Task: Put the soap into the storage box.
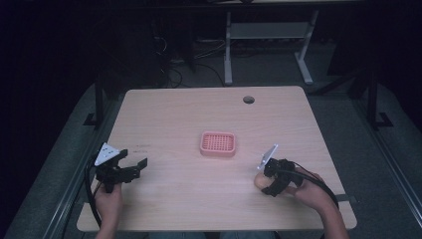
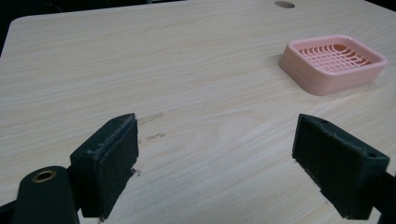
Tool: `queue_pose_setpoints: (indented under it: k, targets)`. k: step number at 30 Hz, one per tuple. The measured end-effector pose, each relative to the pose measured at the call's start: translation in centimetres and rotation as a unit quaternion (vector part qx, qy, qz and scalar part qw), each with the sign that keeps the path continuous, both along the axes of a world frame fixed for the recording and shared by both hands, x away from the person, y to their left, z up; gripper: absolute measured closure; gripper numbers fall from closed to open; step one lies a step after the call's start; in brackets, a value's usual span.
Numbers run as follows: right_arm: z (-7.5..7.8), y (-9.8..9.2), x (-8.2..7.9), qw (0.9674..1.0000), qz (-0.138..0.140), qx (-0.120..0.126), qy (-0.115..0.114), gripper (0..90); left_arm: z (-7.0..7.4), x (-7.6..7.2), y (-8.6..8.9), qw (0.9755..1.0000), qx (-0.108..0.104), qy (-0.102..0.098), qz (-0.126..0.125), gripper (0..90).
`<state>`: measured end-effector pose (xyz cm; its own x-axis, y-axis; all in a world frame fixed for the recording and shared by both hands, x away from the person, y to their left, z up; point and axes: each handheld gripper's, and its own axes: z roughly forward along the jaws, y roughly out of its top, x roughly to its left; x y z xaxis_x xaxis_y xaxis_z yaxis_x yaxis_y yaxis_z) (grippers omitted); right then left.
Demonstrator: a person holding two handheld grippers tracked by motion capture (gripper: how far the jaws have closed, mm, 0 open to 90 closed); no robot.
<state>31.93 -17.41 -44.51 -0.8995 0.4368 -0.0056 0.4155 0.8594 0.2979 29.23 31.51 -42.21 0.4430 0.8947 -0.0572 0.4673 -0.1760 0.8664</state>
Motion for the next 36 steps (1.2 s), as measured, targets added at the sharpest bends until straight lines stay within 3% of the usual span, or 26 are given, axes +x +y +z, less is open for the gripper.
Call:
queue_pose_setpoints:
  k: [8,19,36]
  targets:
    - [0.4,-0.2,0.0,0.9999,0.000,0.005,-0.010,32.0,0.0,0.0,0.1,1.0000,-0.001,0.000,0.001,14.2]
    - [2.7,-0.4,0.7,0.9994,-0.003,0.016,-0.030,32.0,0.0,0.0,0.0,1.0000,0.000,0.000,-0.002,14.2]
    - [4.1,0.5,2.5,0.9994,0.003,0.019,-0.029,32.1,0.0,0.0,0.0,1.0000,-0.003,-0.001,0.000,14.2]
